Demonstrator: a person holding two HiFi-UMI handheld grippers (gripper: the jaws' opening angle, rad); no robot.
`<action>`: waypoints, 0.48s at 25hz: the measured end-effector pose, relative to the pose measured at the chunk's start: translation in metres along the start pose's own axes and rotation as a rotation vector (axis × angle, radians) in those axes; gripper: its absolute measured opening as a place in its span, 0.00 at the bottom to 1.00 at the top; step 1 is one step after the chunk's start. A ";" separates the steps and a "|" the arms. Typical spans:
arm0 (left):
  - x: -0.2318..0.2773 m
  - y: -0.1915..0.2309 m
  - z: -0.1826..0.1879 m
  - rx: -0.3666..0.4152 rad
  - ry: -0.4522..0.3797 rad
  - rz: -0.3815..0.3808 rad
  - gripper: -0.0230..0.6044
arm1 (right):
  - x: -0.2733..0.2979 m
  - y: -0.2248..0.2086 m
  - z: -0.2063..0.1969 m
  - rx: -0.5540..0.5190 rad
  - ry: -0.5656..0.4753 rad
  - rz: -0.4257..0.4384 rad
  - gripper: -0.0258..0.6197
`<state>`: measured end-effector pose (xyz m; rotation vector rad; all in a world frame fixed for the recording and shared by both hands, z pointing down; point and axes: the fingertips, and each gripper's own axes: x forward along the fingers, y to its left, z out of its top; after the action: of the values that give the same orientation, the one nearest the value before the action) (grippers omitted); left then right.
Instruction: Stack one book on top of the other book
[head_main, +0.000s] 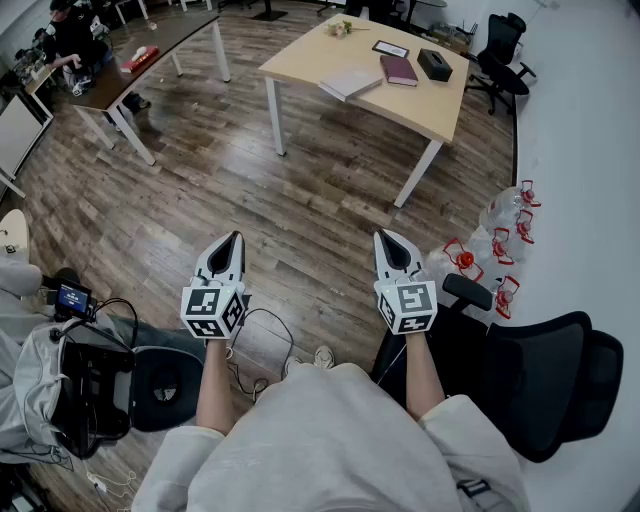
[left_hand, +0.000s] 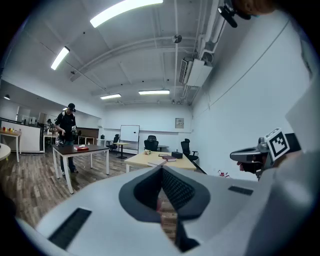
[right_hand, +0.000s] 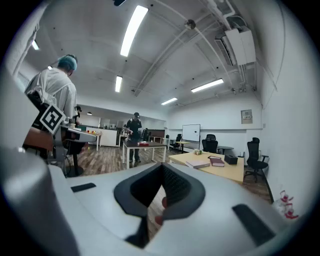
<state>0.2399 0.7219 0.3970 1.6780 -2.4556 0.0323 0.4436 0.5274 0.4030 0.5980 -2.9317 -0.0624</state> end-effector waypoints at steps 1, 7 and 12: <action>-0.001 0.002 0.000 0.000 0.000 0.001 0.05 | 0.001 0.002 0.000 -0.002 0.001 0.000 0.04; -0.001 0.002 -0.003 0.006 0.000 0.002 0.05 | 0.000 0.004 0.004 0.006 -0.022 0.003 0.04; 0.004 -0.004 -0.012 0.008 0.031 -0.055 0.13 | 0.004 0.008 0.004 0.024 -0.020 0.019 0.14</action>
<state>0.2436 0.7186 0.4094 1.7341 -2.3897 0.0612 0.4360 0.5336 0.4004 0.5758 -2.9608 -0.0314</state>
